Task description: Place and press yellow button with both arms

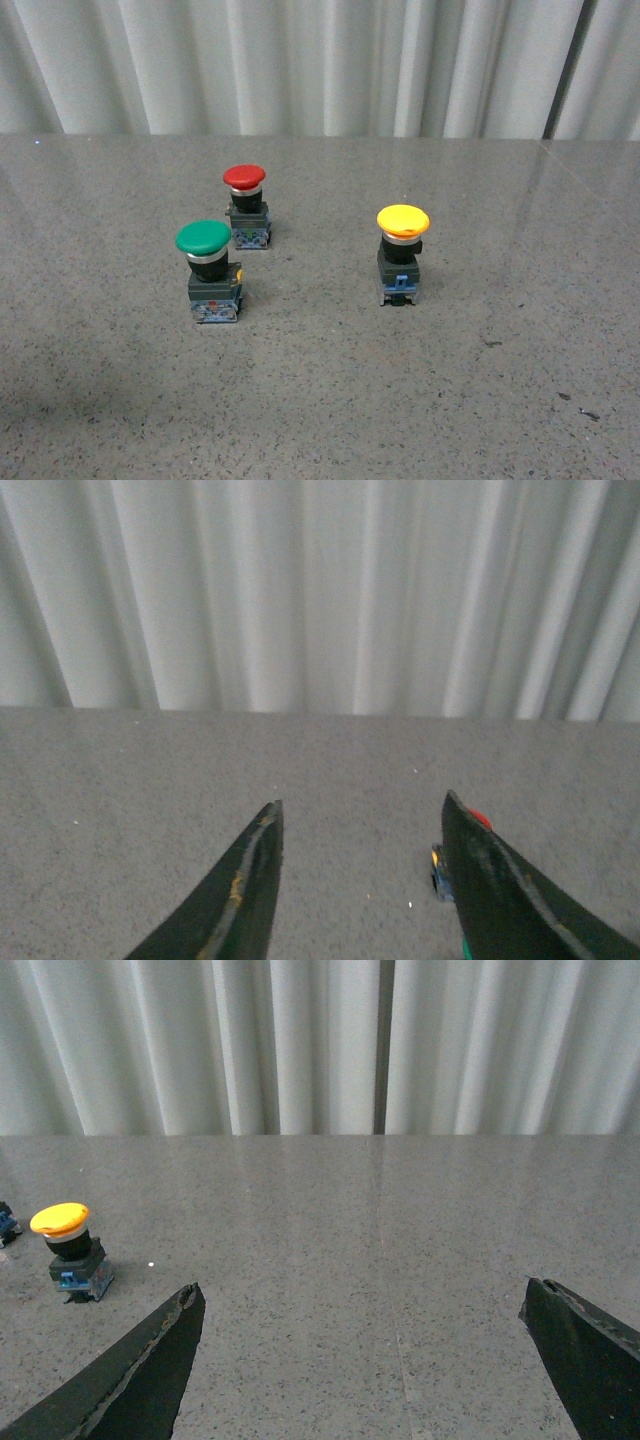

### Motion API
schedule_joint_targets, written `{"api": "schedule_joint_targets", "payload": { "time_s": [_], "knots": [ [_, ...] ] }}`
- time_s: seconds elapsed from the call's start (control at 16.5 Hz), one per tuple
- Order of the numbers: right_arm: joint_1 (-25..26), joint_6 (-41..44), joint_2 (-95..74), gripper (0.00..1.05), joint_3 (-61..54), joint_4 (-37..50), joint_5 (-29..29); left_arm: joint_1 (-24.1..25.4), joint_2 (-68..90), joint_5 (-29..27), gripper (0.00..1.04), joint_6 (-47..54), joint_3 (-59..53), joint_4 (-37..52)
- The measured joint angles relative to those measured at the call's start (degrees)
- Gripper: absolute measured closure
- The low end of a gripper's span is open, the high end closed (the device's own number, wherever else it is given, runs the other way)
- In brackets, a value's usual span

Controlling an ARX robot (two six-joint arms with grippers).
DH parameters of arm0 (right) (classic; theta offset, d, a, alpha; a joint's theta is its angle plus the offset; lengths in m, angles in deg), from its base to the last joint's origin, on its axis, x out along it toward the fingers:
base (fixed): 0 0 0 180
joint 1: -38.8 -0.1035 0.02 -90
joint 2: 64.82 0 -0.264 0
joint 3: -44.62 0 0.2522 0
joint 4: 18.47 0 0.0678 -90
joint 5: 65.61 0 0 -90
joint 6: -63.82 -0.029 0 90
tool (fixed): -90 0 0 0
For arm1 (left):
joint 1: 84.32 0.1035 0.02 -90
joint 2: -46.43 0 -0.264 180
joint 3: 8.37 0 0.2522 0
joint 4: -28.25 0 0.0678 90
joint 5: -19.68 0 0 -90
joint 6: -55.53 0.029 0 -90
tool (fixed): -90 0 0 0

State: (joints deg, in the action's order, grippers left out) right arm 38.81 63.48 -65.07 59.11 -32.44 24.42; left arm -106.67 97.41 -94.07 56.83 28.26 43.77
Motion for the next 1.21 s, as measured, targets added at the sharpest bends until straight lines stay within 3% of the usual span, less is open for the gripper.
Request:
{"api": "schedule_joint_targets", "payload": {
  "time_s": [0.18,0.3,0.67,0.73,0.79,1.21],
  "knots": [
    [0.0,0.0,0.0,0.07,0.0,0.0,0.0,7.5,-8.5,8.6,1.03,-0.9,-9.8,-0.2],
    [0.0,0.0,0.0,0.07,0.0,0.0,0.0,10.9,-12.9,11.9,1.03,-1.1,-13.1,-1.2],
    [0.0,0.0,0.0,0.07,0.0,0.0,0.0,15.2,-19.9,16.3,1.03,-1.1,-17.1,-4.2],
    [0.0,0.0,0.0,0.07,0.0,0.0,0.0,17.2,-22.8,18.5,1.03,-1.1,-18.5,-6.0],
    [0.0,0.0,0.0,0.07,0.0,0.0,0.0,22.7,-27.3,23.2,1.03,-1.2,-19.8,-8.8],
    [0.0,0.0,0.0,0.07,0.0,0.0,0.0,22.3,-37.4,23.8,1.03,-1.2,-22.1,-15.7]
  ]
}}
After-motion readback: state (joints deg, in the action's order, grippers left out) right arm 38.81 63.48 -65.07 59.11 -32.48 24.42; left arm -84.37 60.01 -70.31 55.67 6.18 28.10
